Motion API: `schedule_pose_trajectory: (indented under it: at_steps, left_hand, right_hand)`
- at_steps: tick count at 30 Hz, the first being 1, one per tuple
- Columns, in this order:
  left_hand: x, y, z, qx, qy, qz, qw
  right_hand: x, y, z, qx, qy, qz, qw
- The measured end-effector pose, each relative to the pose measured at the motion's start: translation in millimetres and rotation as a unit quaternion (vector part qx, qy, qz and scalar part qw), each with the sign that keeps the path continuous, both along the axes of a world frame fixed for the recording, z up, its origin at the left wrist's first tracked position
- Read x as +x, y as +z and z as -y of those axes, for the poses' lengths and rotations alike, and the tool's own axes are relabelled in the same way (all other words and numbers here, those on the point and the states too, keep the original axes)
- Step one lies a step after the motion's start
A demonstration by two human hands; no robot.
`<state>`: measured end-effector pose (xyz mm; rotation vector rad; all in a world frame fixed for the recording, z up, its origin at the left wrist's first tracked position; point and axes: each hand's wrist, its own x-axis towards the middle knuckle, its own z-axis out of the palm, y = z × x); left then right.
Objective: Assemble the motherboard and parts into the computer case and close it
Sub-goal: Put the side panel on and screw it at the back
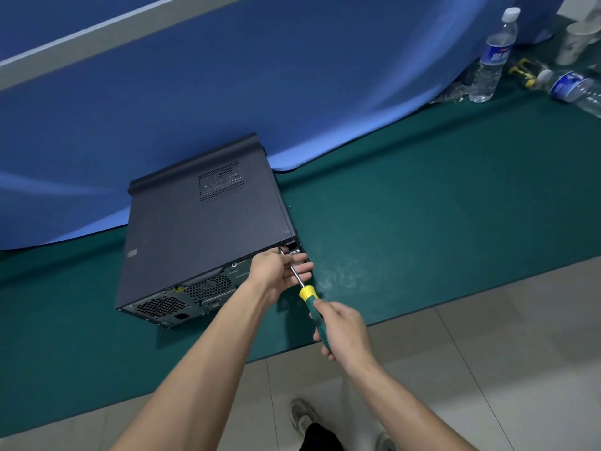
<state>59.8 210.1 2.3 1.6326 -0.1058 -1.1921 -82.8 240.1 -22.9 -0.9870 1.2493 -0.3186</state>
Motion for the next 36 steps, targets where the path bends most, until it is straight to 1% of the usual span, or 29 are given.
schedule_pose_trajectory:
  at_steps: [5, 20, 29, 31, 33, 34, 36]
  left_hand:
    - [0, -5, 3, -0.016, 0.033, 0.001, 0.999]
    - [2, -3, 3, -0.013, 0.01, -0.007, 1.0]
    - [2, -3, 4, -0.01, 0.016, -0.001, 1.0]
    - [3, -2, 4, -0.009, 0.018, -0.001, 1.0]
    - [3, -1, 4, -0.008, 0.019, -0.004, 1.0]
    - [4, -1, 4, -0.008, 0.018, -0.005, 1.0]
    - [4, 0, 3, -0.005, 0.016, -0.004, 1.0]
  right_hand:
    - [-3, -3, -1, -0.004, -0.005, -0.004, 1.0]
    - [1, -3, -4, 0.011, -0.004, 0.0, 1.0]
    - [2, 1, -5, 0.042, -0.015, 0.017, 0.999]
    - [4, 4, -6, 0.067, -0.017, 0.029, 0.997]
    - [5, 7, -7, 0.127, -0.031, 0.068, 0.989]
    - [6, 9, -7, 0.174, -0.042, 0.099, 0.979]
    - [6, 11, -6, 0.27, -0.067, 0.166, 0.946]
